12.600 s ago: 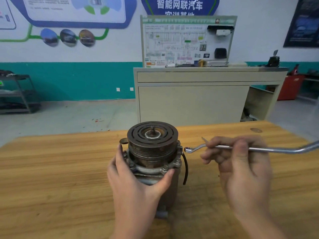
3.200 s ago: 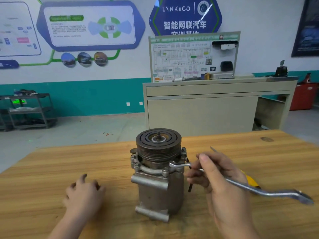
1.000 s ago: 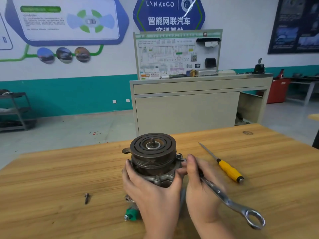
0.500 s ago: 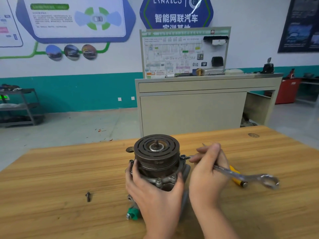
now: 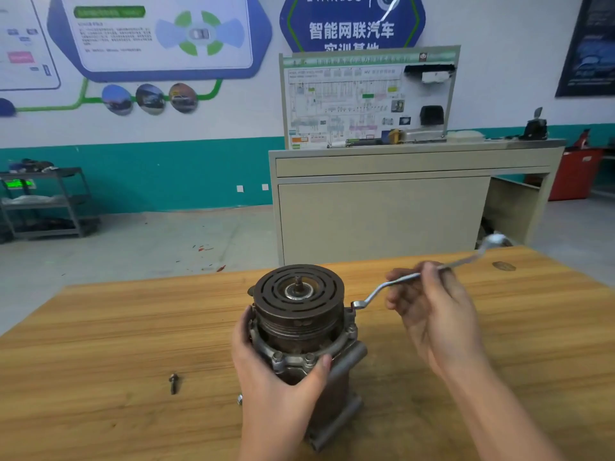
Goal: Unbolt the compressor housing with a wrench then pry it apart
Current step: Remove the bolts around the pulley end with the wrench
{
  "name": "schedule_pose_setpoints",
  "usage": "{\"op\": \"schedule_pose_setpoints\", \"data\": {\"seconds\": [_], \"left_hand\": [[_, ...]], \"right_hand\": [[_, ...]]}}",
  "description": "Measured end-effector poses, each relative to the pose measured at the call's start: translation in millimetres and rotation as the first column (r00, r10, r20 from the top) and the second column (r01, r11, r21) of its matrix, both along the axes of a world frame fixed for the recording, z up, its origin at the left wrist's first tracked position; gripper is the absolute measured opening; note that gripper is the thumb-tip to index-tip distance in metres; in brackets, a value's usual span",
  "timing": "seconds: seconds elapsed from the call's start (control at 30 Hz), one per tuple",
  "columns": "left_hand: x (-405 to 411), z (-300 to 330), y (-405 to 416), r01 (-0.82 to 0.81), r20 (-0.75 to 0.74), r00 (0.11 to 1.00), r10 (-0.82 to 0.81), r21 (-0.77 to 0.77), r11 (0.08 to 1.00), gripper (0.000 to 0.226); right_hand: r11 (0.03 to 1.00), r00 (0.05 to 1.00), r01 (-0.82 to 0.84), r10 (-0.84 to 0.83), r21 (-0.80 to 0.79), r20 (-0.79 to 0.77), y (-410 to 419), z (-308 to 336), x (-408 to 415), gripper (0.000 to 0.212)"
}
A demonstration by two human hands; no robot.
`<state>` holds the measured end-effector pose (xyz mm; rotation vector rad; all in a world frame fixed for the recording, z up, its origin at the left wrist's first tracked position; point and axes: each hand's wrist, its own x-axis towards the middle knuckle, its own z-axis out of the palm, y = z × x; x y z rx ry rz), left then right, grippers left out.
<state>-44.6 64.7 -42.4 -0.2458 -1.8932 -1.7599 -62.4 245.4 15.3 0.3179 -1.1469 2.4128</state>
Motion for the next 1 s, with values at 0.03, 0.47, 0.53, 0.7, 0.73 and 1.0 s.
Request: {"op": "schedule_pose_setpoints", "data": {"seconds": [0.03,0.47,0.53,0.7,0.73,1.0], "left_hand": [[0,0,1,-0.001,-0.001,1.000,0.001,0.013,1.000,0.101],[-1,-3,0,-0.006,-0.028,1.000,0.006,0.019,1.000,0.098],[-1,-4,-1,-0.010,-0.028,1.000,0.010,0.009,1.000,0.098],[-1,-5,-2,-0.013,-0.015,1.000,0.013,-0.019,1.000,0.098],[0,-5,-2,-0.004,-0.017,1.000,0.004,-0.011,1.000,0.098],[-1,-14,-21,0.191,0.007,0.981,-0.191,0.000,0.982,0.108]], "right_hand": [[0.991,0.990,0.117,-0.112,0.057,-0.087,-2,-4,9,0.014],[0.594,0.673,0.682,-0.281,0.427,-0.684,-38,-49,33,0.009],[0.623,0.659,0.688,-0.319,0.373,-0.681,-51,-53,31,0.009],[0.810,0.787,0.586,-0.563,0.020,-0.250,-54,-25,15,0.030],[0.869,0.869,0.489,-0.493,-0.078,-0.037,-47,-20,6,0.034],[0.979,0.977,-0.001,0.044,-0.204,0.210,-8,8,-16,0.031]]}}
